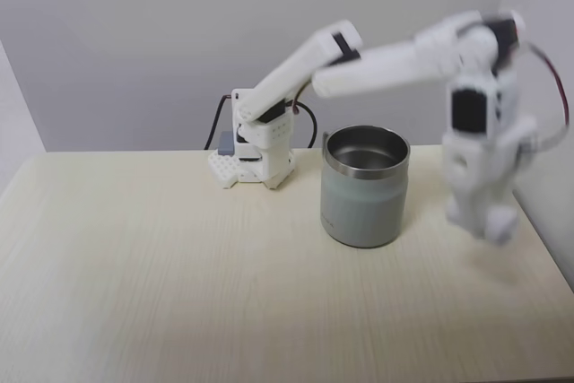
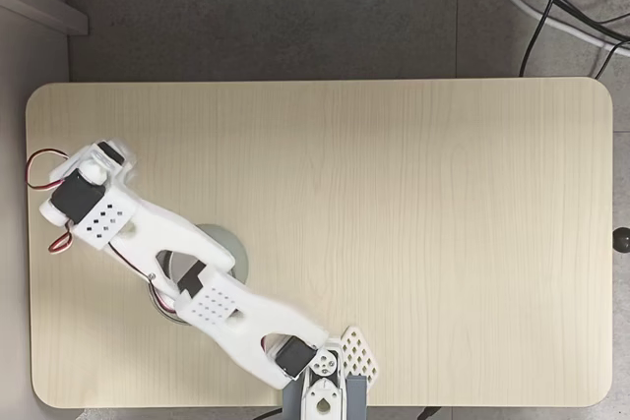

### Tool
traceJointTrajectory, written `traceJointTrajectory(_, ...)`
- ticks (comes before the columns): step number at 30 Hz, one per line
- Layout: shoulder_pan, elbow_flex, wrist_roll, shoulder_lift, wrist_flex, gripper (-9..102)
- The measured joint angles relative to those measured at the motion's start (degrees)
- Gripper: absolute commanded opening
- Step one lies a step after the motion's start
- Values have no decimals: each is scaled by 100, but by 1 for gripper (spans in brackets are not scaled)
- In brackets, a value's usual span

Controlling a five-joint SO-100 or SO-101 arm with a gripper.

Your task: Grasp a dressing and put it in the cup.

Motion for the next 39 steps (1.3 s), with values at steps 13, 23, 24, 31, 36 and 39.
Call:
traceJointTrajectory(13,-369,-4069,0,-4939,0,0)
traceJointTrajectory(23,-615,-6636,97,-6829,0,0)
traceJointTrajectory(24,-580,-6794,97,-6873,0,0)
traceJointTrajectory(31,-457,-7515,114,-7049,-185,0)
traceJointTrajectory(36,-466,-7770,149,-7049,-387,0)
traceJointTrajectory(39,-439,-7796,158,-7049,-439,9)
